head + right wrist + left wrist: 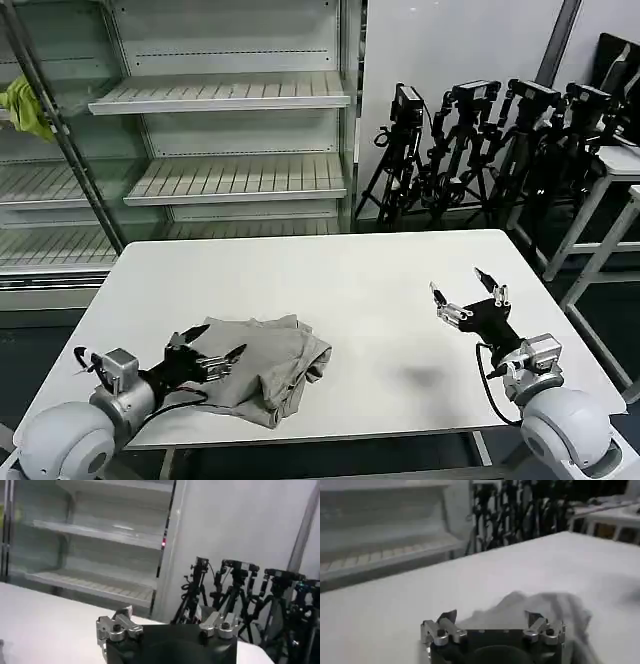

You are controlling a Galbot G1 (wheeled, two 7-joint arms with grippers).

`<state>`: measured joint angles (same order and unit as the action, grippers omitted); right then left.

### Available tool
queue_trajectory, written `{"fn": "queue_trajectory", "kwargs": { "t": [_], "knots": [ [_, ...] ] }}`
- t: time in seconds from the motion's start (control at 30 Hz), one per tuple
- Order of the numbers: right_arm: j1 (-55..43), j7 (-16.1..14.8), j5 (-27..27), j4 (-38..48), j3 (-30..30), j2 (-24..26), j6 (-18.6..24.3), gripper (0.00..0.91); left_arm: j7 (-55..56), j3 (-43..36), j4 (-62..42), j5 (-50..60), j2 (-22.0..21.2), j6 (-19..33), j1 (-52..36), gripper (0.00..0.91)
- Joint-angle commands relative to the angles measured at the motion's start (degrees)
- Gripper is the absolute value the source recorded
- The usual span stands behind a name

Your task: Fold and organize the clothes.

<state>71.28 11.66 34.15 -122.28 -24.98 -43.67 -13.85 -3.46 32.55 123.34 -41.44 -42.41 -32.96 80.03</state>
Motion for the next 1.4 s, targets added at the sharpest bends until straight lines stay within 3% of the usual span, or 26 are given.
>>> {"fn": "queue_trajectory", "kwargs": {
  "t": [0.03,0.5,0.57,0.6,0.7,1.4],
  "knots": [
    [0.02,-0.25,0.13,-1.31,0.22,-0.62,0.4,0.907,0.32,4.24,-6.82,2.81,-2.85,-0.05,5.97,0.907],
    [2.26,-0.14,-0.01,-4.24,-1.34,-0.79,0.38,0.907,-0.68,2.94,-8.93,3.23,-3.2,-0.02,4.09,0.907],
    [2.54,-0.1,-0.08,-4.6,-1.37,-0.93,0.35,0.907,-0.92,2.91,-8.75,3.21,-3.07,-0.01,4.01,0.725],
    [2.64,-0.1,-0.13,-4.68,-1.41,-0.94,0.36,0.907,-1.0,2.9,-8.67,3.2,-3.04,0.0,3.99,0.353],
    [3.1,-0.1,-0.15,-5.07,-1.74,-0.94,0.35,0.907,-1.28,2.96,-8.22,3.05,-3.04,0.13,4.0,0.04],
    [5.74,-0.37,-0.12,-6.59,-4.67,-1.18,0.62,0.907,-1.81,5.95,-5.55,3.11,-2.55,0.97,5.73,0.04]
  ]
}}
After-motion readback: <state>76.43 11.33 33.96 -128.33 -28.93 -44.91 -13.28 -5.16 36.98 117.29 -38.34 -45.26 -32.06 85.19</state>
